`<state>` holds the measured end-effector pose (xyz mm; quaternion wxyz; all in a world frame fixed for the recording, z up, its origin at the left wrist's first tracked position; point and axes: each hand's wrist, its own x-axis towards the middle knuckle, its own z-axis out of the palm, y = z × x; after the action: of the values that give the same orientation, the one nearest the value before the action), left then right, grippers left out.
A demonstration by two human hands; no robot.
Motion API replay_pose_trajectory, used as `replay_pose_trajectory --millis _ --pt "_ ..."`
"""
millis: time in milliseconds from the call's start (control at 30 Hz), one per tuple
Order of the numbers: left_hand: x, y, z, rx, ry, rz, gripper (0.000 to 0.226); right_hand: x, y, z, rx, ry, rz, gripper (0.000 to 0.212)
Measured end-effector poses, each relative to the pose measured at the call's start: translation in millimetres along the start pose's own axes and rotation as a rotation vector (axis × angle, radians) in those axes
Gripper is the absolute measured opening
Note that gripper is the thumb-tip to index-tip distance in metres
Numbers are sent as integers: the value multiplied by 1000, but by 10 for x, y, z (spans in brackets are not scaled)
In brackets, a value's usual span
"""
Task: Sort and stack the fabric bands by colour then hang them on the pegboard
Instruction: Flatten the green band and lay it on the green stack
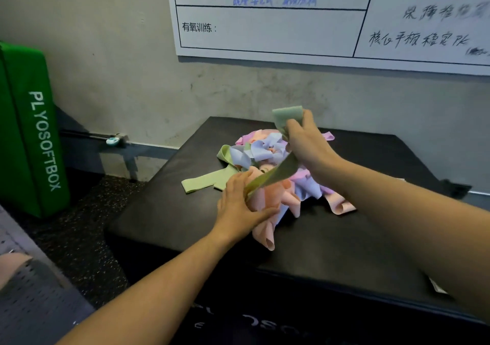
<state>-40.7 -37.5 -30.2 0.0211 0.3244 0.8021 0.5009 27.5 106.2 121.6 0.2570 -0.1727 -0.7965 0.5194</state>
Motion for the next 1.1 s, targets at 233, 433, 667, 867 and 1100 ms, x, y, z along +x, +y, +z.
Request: replay_pose_trajectory --millis 233,433,667,867,1100 --pt "-94 418 -48 25 -36 55 92 -277 -101 -534 300 93 129 32" --pt "-316 947 72 -40 -87 195 72 -722 -63 -898 433 17 140 34" --pt "-554 1679 196 -390 -388 31 48 -1255 -35 -1306 391 -69 128 36" --pt "-754 1989 374 -371 -435 15 16 -1584 -36 -1560 308 -28 101 31" --pt "-1013 2150 435 -456 -467 -37 11 -1874 -9 -1693 325 13 126 38"
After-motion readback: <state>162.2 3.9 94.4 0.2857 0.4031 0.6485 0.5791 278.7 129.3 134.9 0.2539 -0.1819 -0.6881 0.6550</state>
